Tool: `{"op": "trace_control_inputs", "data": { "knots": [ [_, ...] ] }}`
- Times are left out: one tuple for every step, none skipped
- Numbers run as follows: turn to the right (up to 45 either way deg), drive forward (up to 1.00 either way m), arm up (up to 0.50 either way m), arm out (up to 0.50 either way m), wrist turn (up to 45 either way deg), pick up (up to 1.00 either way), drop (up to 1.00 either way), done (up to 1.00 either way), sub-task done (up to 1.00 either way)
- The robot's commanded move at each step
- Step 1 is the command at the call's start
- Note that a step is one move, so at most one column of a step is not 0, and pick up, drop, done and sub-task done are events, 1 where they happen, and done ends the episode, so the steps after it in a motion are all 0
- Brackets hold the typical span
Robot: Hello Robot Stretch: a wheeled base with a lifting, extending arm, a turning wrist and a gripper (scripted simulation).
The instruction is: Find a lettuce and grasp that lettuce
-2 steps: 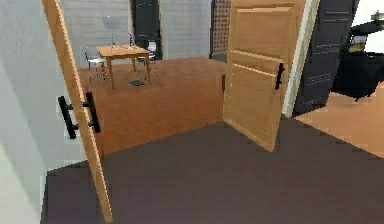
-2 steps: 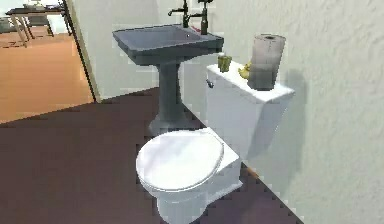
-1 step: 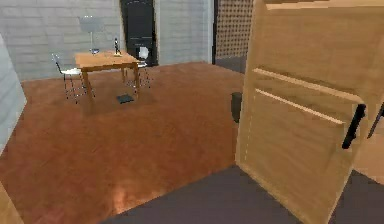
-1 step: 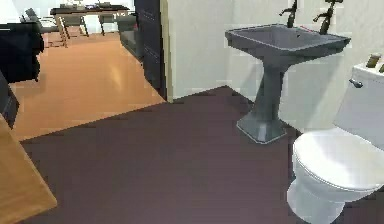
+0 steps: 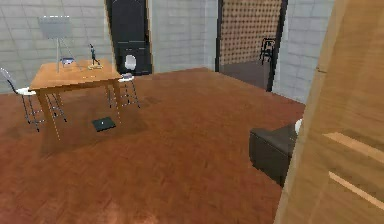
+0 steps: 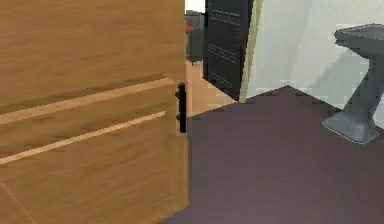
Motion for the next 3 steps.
{"op": "trace_control_inputs", "data": {
  "knots": [
    [0.0,1.00,0.00,0.00,0.0,0.00,0.00,0.00,0.00],
    [-6.0,0.00,0.00,0.00,0.0,0.00,0.00,0.00,0.00],
    [0.0,0.70,0.00,0.00,0.0,0.00,0.00,0.00,0.00]
  ]
}}
